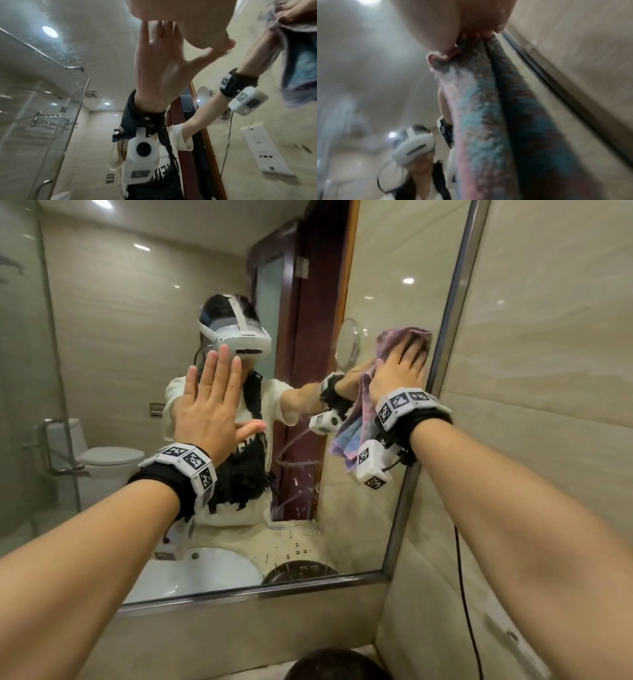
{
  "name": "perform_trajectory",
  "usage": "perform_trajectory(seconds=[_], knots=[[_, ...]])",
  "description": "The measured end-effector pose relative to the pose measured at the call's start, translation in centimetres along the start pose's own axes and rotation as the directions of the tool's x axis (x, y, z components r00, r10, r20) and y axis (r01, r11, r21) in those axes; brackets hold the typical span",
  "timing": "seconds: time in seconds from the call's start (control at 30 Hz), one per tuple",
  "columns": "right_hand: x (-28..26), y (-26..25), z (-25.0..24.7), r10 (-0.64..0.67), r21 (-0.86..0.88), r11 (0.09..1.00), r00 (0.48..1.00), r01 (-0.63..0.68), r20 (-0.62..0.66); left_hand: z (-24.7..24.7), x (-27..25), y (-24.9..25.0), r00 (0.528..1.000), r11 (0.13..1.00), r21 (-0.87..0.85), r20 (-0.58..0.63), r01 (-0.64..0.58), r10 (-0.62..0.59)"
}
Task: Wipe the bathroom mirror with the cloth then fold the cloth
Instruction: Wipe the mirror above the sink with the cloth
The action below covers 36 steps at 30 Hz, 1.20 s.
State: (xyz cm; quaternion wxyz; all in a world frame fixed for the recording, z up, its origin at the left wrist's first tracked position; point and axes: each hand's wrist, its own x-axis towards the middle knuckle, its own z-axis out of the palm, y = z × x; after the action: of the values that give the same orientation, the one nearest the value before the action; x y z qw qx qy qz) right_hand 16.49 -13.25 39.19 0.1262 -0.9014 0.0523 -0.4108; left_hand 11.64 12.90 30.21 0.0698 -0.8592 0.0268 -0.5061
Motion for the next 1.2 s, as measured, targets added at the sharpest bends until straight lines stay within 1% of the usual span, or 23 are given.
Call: perform_trajectory(seconds=[0.03,0.1,0.17,0.2,0.27,0.3,0.37,0.43,0.57,0.6,0.67,0.73,0.8,0.83,0.93,1.0,1.03,1.07,1.13,1.2], knots=[[0.2,-0.1,0.0,0.053,0.022,0.998,0.999,-0.053,0.014,0.3,0.0,0.1,1.0,1.0,0.005,-0.007,-0.02,0.02],[-0.2,-0.4,0.2,0.093,0.052,0.994,0.994,-0.096,0.049,0.6,-0.1,-0.2,0.999,0.999,0.008,-0.011,-0.042,0.043],[-1.9,-0.5,1.3,0.118,0.07,0.99,0.989,-0.124,0.091,0.7,-0.5,-0.6,0.999,0.999,0.003,-0.023,-0.042,0.042],[-2.9,0.0,1.9,0.104,0.068,0.991,0.988,-0.112,0.11,0.8,-0.6,-0.5,0.999,0.999,0.0,-0.036,-0.034,0.034],[-4.8,0.6,3.9,0.033,0.016,0.999,0.992,-0.035,0.119,0.9,-0.7,-0.6,0.997,0.999,0.002,-0.064,-0.044,0.044],[-5.6,1.8,4.6,0.022,-0.064,0.998,0.994,-0.015,0.104,1.5,-0.5,0.1,0.997,0.998,-0.033,-0.062,-0.058,0.056],[-6.0,2.3,5.6,-0.007,-0.152,0.988,0.997,0.019,0.08,1.5,-0.5,0.2,0.996,0.998,-0.004,-0.069,-0.057,0.056],[-4.8,2.1,4.6,-0.02,-0.163,0.986,0.996,0.033,0.081,1.5,-0.3,0.1,0.995,0.998,-0.009,-0.085,-0.059,0.058],[1.0,1.5,0.7,-0.185,-0.132,0.975,0.982,0.18,-0.029,1.6,-0.4,0.0,0.993,0.998,0.011,-0.101,-0.06,0.061],[2.2,1.5,0.1,-0.201,-0.126,0.973,0.979,0.195,-0.038,1.7,-0.4,0.1,0.993,0.998,0.007,-0.103,-0.062,0.063],[3.2,2.0,1.0,-0.168,-0.126,0.978,0.986,0.165,-0.018,1.8,-0.4,0.0,0.991,0.997,0.002,-0.118,-0.071,0.071],[1.6,2.8,2.8,-0.066,-0.098,0.993,0.998,0.063,-0.023,1.7,-0.3,0.1,0.991,0.997,-0.009,-0.114,-0.073,0.072],[-1.8,3.7,5.0,-0.013,-0.046,0.999,1.0,0.012,-0.022,1.7,-0.2,0.1,0.992,0.997,-0.02,-0.104,-0.073,0.07],[-3.8,4.2,6.1,-0.015,-0.025,1.0,1.0,0.014,-0.022,1.7,-0.3,0.1,0.993,0.997,-0.018,-0.092,-0.074,0.072],[-8.8,5.1,7.4,-0.053,0.003,0.999,0.998,0.053,0.043,1.5,-0.3,0.1,0.994,0.997,-0.025,-0.073,-0.079,0.077],[-9.3,5.0,7.9,-0.049,0.039,0.998,0.996,0.046,0.069,1.5,-0.3,0.1,0.994,0.997,-0.015,-0.078,-0.078,0.076],[-8.9,4.6,7.6,-0.06,0.053,0.997,0.996,0.057,0.065,1.5,-0.3,0.1,0.994,0.997,-0.007,-0.08,-0.077,0.076],[-8.3,3.9,7.0,-0.097,0.064,0.994,0.993,0.093,0.068,1.6,-0.2,0.1,0.994,0.997,-0.004,-0.082,-0.078,0.077],[-6.7,1.8,5.0,-0.227,0.073,0.972,0.972,0.222,0.063,1.7,-0.2,0.1,0.993,0.997,0.0,-0.092,-0.077,0.077],[-4.8,-0.5,2.7,-0.35,0.072,0.935,0.935,0.347,0.047,1.6,-0.2,0.1,0.992,0.997,0.004,-0.098,-0.081,0.081]])
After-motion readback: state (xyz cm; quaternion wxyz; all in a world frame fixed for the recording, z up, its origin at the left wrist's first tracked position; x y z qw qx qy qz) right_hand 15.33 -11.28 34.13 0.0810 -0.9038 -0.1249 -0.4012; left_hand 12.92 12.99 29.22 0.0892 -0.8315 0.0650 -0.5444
